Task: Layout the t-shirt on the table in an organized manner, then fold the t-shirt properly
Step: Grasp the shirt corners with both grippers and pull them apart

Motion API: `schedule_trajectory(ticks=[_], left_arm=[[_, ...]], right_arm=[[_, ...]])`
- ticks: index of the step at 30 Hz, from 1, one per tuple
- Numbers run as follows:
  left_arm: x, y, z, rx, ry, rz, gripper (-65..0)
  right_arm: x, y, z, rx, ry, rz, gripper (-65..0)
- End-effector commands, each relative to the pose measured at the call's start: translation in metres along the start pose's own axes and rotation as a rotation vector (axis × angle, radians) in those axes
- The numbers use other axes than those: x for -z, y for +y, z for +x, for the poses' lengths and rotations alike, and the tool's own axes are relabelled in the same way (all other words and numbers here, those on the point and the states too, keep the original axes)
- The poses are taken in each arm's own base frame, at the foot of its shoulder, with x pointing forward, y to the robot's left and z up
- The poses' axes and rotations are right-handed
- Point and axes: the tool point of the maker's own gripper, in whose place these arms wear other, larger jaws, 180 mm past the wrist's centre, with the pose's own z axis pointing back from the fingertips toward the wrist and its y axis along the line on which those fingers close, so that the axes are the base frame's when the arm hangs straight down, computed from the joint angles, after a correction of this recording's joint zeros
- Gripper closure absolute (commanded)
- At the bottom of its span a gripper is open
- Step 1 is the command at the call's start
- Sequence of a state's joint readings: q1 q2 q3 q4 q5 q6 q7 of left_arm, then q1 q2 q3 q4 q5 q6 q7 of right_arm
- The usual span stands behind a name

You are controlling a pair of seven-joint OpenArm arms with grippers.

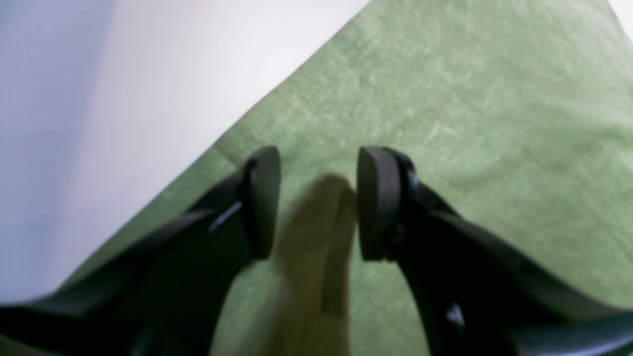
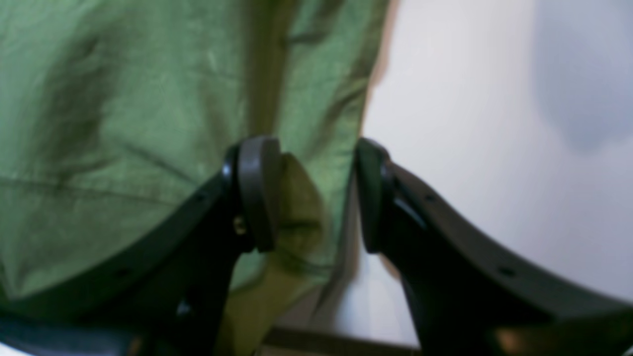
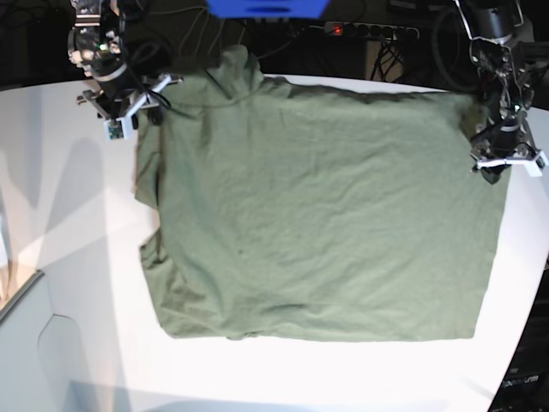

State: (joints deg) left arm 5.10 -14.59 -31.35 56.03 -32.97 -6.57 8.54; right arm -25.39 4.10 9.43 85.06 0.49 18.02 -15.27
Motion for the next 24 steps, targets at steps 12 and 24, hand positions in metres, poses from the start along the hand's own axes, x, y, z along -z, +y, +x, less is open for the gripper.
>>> schedule_trajectory(ticks=[12, 24], left_arm=[[-0.020, 0.044, 0.011, 0.088, 0.002, 0.058, -25.6], [-0.044, -0.002, 0.049, 0.139, -0.121, -0.062, -25.6]], right_arm=[[-0.038, 0.003, -0.025, -0.038, 0.074, -0.006, -23.1], [-0.035, -0.001, 0.079, -0.056, -0.181, -0.042, -23.4]])
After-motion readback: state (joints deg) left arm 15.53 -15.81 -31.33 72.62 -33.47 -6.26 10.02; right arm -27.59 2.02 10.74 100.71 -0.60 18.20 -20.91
